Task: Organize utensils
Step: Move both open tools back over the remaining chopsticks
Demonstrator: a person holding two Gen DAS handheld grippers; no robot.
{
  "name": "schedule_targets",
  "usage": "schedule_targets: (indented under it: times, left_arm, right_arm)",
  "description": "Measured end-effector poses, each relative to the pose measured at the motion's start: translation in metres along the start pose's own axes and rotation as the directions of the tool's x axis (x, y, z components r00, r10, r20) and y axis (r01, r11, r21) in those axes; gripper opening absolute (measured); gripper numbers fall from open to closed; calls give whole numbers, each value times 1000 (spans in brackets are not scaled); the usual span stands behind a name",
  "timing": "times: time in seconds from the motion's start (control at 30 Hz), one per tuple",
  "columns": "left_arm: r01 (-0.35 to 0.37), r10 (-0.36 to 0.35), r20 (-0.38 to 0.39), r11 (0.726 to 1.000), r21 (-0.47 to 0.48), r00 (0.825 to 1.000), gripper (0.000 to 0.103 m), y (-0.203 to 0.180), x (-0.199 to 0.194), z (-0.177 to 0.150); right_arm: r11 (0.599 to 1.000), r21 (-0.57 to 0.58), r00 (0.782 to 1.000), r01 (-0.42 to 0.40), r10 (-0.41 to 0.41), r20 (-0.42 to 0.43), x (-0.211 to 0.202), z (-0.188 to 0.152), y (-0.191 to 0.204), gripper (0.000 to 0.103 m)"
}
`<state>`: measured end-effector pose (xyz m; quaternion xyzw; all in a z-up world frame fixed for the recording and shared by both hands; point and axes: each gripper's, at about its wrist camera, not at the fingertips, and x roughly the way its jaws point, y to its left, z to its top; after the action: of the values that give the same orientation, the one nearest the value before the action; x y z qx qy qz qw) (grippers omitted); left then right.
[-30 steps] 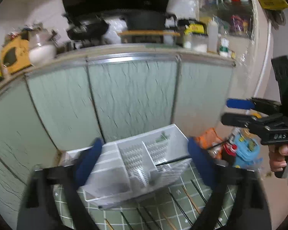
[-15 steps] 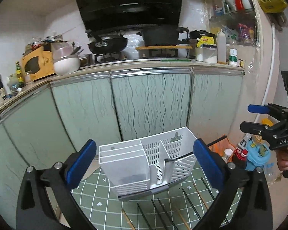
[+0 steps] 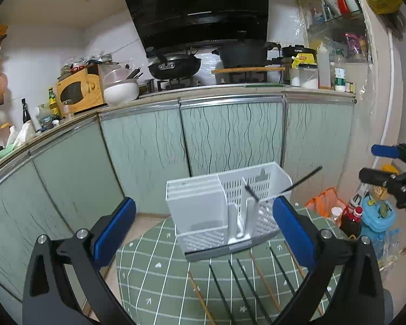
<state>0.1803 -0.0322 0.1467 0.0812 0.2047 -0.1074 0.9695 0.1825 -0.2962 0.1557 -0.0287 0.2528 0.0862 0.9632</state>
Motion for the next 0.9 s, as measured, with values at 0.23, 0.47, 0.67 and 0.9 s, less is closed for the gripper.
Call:
schedule_targets:
  times: [0.23, 0.47, 0.67, 0.9]
  left_arm:
    - [-51, 49, -42, 998, -28, 998, 99, 2, 0, -37]
    - [-75, 68, -86, 993, -88, 994, 99, 7, 4, -74]
    - [-93, 80, -115, 988, -121, 990, 99, 8, 5, -102]
    - [-120, 103, -113, 979, -163, 988, 99, 11, -1, -128]
  right_arm:
    - [998, -23, 998, 57, -57, 26, -18, -25, 11, 95]
    - [996, -23, 996, 91, -91, 23, -21, -56, 15, 95]
    - [994, 10, 994, 106, -106, -4, -13, -85, 12, 95]
    - [991, 50, 992, 126, -124, -39, 1, -120, 9, 95]
